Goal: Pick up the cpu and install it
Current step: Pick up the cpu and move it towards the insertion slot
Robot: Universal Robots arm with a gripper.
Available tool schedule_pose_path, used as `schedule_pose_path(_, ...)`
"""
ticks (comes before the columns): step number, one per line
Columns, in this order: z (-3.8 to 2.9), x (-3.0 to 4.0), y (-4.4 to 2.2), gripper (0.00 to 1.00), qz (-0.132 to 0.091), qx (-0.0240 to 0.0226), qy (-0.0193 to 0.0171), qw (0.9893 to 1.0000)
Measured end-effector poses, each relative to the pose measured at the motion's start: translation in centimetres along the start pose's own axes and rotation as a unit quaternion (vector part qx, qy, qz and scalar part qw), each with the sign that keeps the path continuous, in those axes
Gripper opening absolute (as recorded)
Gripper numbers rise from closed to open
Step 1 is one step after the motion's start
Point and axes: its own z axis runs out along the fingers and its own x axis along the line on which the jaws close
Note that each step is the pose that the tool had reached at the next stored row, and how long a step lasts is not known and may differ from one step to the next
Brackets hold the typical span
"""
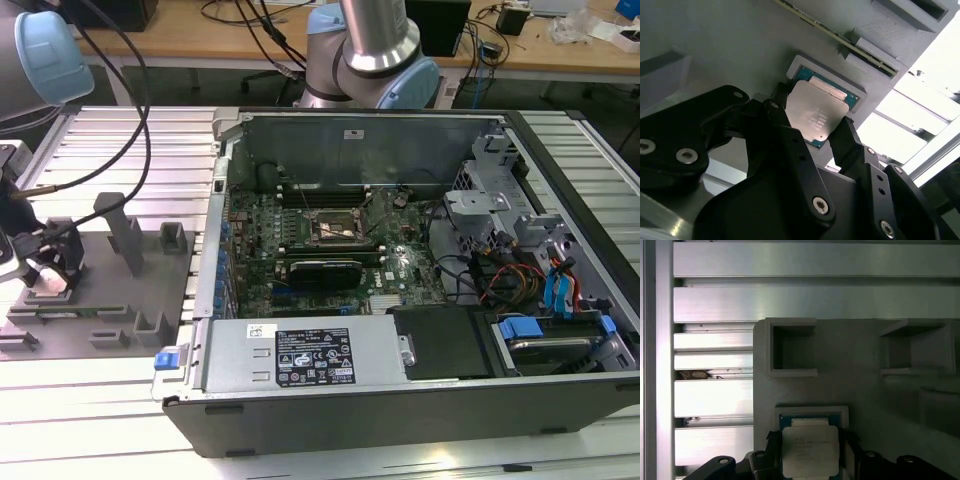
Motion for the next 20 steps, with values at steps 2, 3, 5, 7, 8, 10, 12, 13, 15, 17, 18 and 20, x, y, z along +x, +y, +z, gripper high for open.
schedule_pose_path(2, 0.0, 0.0, 0.0, 0.6, 0.0, 0.0003, 0.0, 1.0)
schedule_pose_path(3, 0.01, -0.05, 0.01, 0.6, 0.0, 0.0002, 0.0, 1.0)
schedule_pose_path(5, 0.0, -0.08, 0.01, 0.6, 0.0, 0.0003, 0.0, 1.0)
schedule_pose_path(7, 0.0, -0.1, 0.0, 0.6, 0.0, 0.0003, 0.0001, 1.0)
schedule_pose_path(8, 0.02, -0.12, 0.0, 0.6, 0.0, 0.0015, -0.0001, 1.0)
schedule_pose_path(10, 0.0, -0.11, -0.01, 0.6, 0.0, 0.0047, -0.0001, 1.0)
schedule_pose_path(12, 0.0, -0.1, 0.0, 0.6, 0.0, 0.0047, -0.0001, 1.0)
schedule_pose_path(13, 0.0, -0.1, 0.0, 0.6, 0.0, 0.0047, 0.0, 1.0)
schedule_pose_path(15, 0.02, -0.1, 0.05, 0.6, 0.0, 0.0047, -0.0002, 1.0)
schedule_pose_path(17, 0.01, -0.1, 0.09, 0.6, 0.0, 0.0047, -0.0001, 1.0)
schedule_pose_path(18, 0.01, -0.1, 0.09, 0.6, 0.0, 0.0048, 0.0, 1.0)
schedule_pose_path(20, 0.01, -0.09, 0.12, 0.6, 0.0, 0.0049, -0.0001, 1.0)
